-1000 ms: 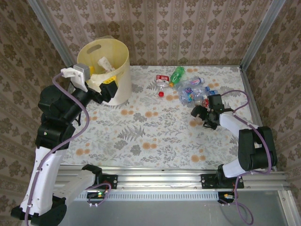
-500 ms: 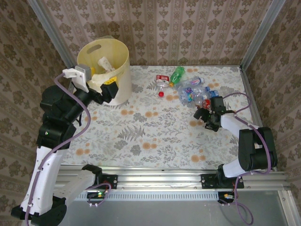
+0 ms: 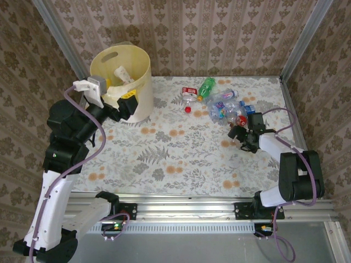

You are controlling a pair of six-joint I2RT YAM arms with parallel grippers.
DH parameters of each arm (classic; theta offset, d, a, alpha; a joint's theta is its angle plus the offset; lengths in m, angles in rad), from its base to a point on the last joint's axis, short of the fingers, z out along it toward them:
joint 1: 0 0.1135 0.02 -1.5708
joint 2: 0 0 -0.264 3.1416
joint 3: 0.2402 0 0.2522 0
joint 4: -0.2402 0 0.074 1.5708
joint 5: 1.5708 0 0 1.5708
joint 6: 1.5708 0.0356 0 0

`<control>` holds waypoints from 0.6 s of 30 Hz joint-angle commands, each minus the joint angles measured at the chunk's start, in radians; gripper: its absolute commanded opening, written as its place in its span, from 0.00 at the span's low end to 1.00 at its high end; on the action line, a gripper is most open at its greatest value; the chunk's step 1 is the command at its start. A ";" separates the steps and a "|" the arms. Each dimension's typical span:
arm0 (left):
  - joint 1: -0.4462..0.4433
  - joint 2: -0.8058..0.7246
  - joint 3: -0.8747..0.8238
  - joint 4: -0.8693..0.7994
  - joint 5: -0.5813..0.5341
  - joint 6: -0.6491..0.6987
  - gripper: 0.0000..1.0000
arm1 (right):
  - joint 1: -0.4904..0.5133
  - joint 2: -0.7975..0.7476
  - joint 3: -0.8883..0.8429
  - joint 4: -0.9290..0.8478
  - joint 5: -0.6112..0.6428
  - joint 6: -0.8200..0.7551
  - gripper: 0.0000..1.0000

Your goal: Throw the plastic bottles in the bin

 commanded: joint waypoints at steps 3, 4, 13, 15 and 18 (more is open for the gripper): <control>-0.005 -0.016 -0.006 0.000 -0.006 0.013 1.00 | -0.022 -0.004 0.020 -0.022 0.011 -0.007 0.96; -0.005 -0.016 -0.007 -0.002 -0.005 0.014 1.00 | -0.024 0.003 0.026 -0.020 0.011 -0.008 0.96; -0.005 -0.022 -0.012 -0.010 -0.006 0.016 1.00 | -0.032 0.086 0.064 -0.014 -0.003 -0.022 0.95; -0.005 -0.025 -0.014 -0.013 -0.006 0.016 1.00 | -0.032 0.093 0.061 -0.009 -0.003 -0.025 0.93; -0.005 -0.028 -0.017 -0.016 -0.006 0.016 1.00 | -0.032 0.096 0.054 -0.005 0.002 -0.032 0.89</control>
